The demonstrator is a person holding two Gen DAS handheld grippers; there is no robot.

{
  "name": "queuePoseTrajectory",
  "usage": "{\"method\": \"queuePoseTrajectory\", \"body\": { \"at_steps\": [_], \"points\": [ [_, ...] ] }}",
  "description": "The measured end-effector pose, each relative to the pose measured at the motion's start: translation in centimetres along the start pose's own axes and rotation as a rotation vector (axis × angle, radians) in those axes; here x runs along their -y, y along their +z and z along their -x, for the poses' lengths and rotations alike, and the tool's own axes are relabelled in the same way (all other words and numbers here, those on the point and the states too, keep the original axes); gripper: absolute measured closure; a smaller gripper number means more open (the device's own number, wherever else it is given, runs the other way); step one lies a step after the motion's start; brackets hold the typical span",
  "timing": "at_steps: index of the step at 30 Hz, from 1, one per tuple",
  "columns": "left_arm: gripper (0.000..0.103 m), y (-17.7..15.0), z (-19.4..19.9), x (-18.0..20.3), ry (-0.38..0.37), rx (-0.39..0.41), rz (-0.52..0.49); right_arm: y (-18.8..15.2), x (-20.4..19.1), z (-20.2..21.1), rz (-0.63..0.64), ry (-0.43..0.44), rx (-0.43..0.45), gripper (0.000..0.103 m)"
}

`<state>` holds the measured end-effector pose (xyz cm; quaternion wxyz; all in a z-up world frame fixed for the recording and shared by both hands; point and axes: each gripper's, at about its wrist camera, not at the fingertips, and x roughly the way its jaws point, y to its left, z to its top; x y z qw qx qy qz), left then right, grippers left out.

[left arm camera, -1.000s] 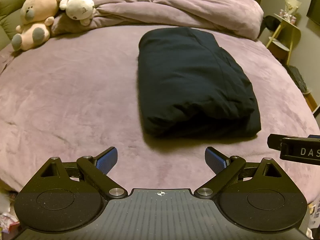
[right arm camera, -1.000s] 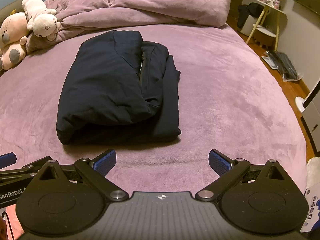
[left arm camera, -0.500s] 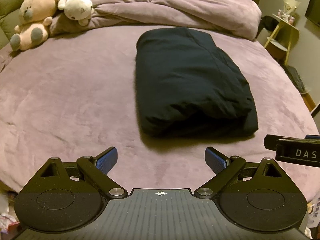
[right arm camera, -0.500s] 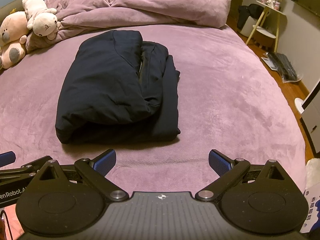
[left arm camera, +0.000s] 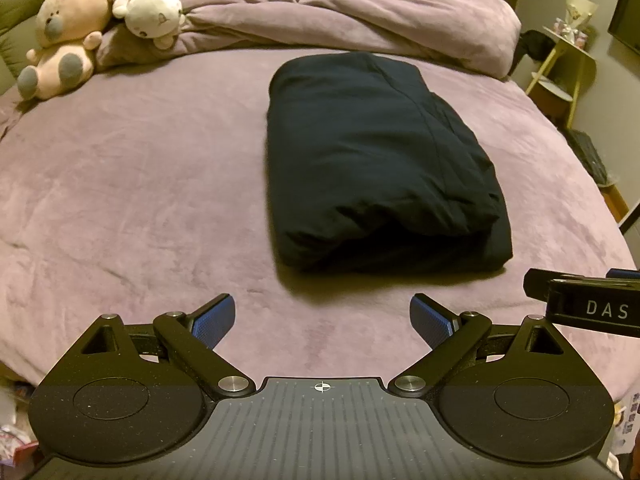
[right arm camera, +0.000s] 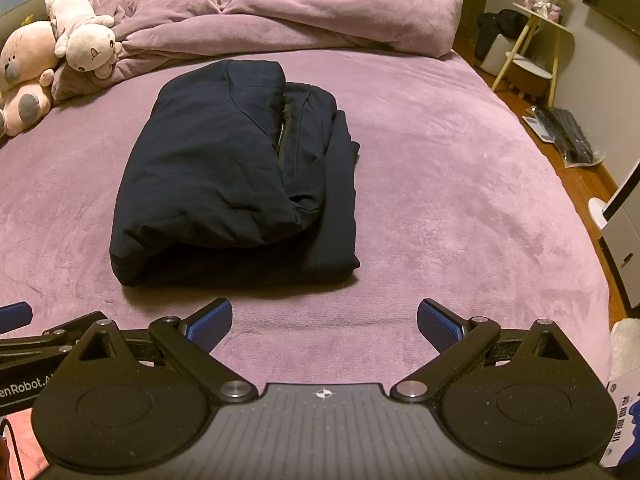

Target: Fold large clothes

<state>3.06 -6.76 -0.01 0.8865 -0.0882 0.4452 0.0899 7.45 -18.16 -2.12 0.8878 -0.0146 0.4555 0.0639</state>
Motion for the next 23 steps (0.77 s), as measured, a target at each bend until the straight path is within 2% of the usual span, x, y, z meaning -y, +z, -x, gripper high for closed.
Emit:
{"method": "queuePoseTrajectory", "body": {
  "at_steps": [8, 13, 20, 23],
  "points": [
    [0.005, -0.06, 0.01, 0.35, 0.016, 0.008, -0.014, -0.04, 0.05, -0.04, 0.004, 0.0, -0.004, 0.004],
    [0.006, -0.29, 0.24, 0.68, 0.056, 0.045, -0.044, -0.05, 0.1, -0.07, 0.005, -0.001, -0.006, 0.004],
    [0.005, -0.34, 0.36, 0.7, 0.024, 0.045, -0.068, -0.01, 0.26, -0.1, -0.002, -0.004, -0.007, 0.004],
    [0.005, -0.39, 0.35, 0.95, 0.042, 0.04, -0.076, -0.01, 0.22, -0.11, 0.001, -0.006, -0.009, 0.004]
  ]
}}
